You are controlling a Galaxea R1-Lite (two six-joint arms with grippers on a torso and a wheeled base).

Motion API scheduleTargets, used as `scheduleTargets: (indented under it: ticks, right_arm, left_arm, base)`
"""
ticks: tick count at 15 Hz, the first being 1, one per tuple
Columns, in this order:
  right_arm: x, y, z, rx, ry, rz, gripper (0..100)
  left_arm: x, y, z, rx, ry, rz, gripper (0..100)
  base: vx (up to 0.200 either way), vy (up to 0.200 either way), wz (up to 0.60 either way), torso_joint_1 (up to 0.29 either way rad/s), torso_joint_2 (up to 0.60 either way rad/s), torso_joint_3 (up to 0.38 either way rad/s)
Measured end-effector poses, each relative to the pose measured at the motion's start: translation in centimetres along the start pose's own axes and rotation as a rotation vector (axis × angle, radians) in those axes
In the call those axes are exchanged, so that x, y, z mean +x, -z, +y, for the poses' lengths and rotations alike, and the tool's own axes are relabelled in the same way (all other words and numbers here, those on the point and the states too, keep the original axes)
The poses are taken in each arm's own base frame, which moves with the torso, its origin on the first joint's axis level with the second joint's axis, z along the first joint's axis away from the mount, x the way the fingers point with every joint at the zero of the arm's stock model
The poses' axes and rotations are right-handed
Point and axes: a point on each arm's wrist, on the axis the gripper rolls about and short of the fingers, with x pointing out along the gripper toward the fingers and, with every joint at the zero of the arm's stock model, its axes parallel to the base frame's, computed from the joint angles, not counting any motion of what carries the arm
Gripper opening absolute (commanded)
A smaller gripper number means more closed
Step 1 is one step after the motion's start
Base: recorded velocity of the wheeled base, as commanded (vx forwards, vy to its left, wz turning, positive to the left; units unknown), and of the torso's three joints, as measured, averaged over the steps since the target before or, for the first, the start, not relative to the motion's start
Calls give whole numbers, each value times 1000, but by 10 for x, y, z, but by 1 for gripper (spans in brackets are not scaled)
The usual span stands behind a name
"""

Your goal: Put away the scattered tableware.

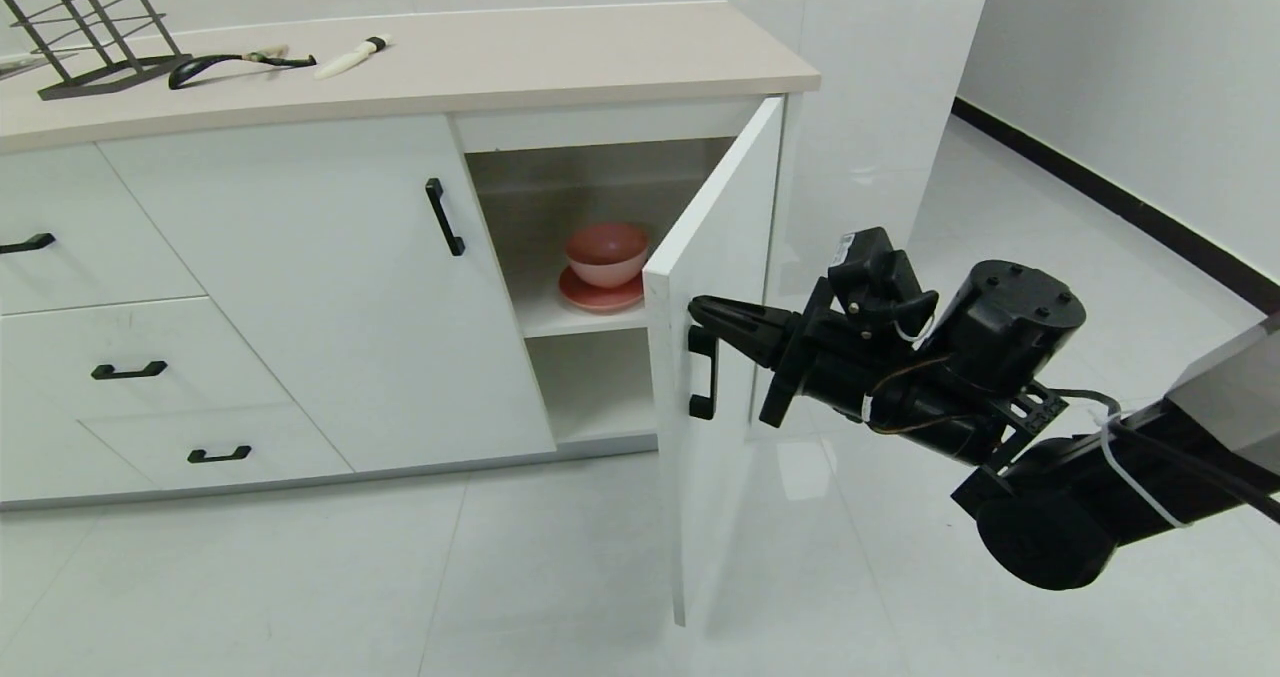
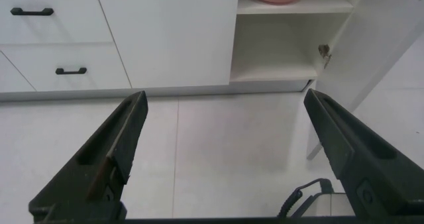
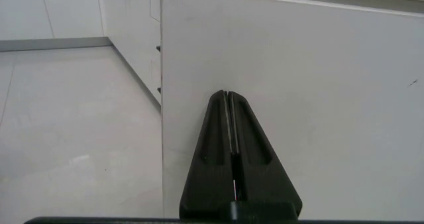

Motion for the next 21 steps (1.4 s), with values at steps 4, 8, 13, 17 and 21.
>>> scheduleTargets:
  ticks: [4,8,13,17,21]
  right_arm:
    - [16,4,-1,-9,-9,-33,0]
    - [27,11,0,-9,-20,-44,0]
    - [40,15,-5,-26,-15,-77,0]
    - [51,21,-3,-30,-24,-94,0]
    - [62,27,-1,-34,-35,-115,0]
  left_arm:
    - [0,0,0,0,0,0,100]
    - [0,0,0,0,0,0,100]
    - [0,0,0,0,0,0,100]
    - [0,0,0,0,0,0,100]
    - [0,0,0,0,0,0,100]
  base:
    - [0,0,0,0,0,0]
    - [0,0,0,0,0,0]
    - [0,0,0,0,0,0]
    - [0,0,0,0,0,0]
    - [0,0,0,0,0,0]
